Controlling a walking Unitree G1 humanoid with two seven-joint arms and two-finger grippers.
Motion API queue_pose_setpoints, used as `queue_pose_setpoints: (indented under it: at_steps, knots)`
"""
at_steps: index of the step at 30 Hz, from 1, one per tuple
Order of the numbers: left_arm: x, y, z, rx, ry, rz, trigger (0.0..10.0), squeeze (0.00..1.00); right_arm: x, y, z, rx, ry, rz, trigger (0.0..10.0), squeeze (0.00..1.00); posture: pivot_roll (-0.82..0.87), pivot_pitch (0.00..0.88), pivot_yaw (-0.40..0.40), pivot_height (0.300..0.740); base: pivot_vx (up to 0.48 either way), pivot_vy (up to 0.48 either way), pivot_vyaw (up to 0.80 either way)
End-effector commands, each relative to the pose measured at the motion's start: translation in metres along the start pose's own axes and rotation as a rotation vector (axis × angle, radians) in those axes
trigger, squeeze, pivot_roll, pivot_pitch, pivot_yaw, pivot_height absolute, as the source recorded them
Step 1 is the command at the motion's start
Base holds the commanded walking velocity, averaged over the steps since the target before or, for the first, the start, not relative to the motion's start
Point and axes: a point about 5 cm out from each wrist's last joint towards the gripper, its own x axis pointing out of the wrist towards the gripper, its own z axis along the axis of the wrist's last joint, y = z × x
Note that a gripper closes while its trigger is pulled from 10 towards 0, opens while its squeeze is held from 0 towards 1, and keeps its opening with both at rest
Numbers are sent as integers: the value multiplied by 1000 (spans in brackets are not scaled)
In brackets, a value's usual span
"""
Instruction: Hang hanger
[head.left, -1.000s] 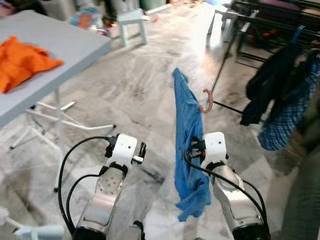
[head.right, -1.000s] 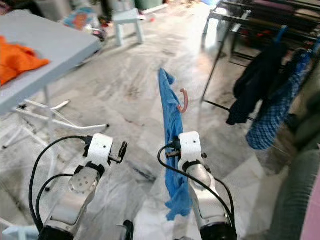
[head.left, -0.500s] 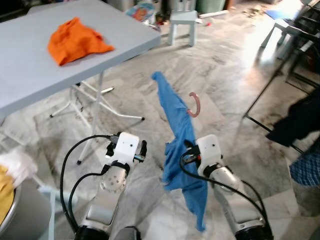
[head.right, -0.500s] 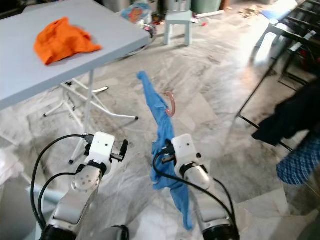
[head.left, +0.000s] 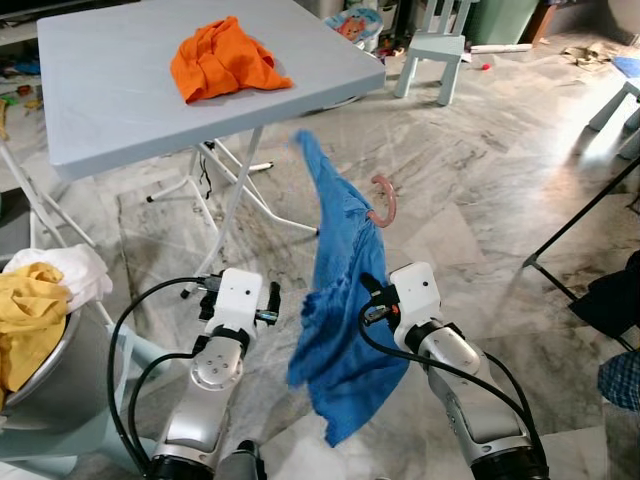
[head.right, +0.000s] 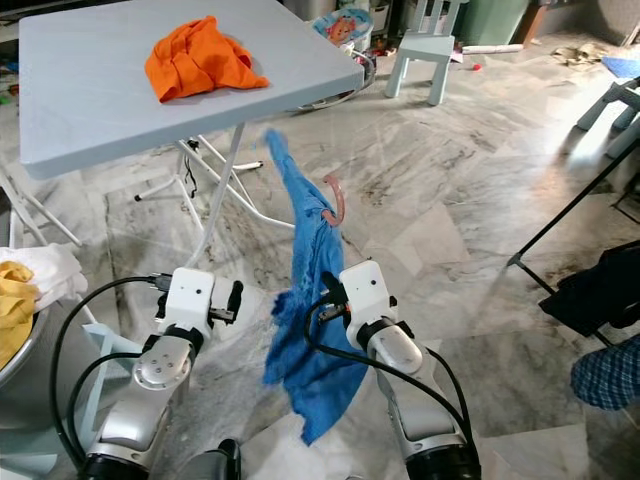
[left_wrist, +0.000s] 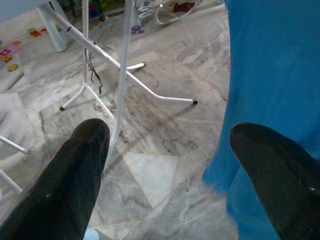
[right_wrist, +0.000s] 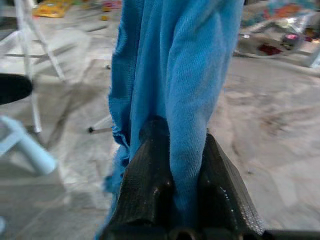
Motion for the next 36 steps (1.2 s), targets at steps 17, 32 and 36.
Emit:
queue_pose_setpoints:
  at_steps: [17,32,36]
  knots:
    - [2,-36,17,-80,-101,-213,10000,0,-17,16,46,-37,-37,436,10000,0,33,150,-73,740,0,0,0]
    - [8,-46,35,-248,-202,-305,0,0,-20,18,71,56,-57,498,10000,0,-6,173,-82,740,0,0,0]
    - [9,-43,34,-262,-211,-290,0,0,-19,0,73,3,-58,402,10000,0,-12,161,-82,740,0,0,0]
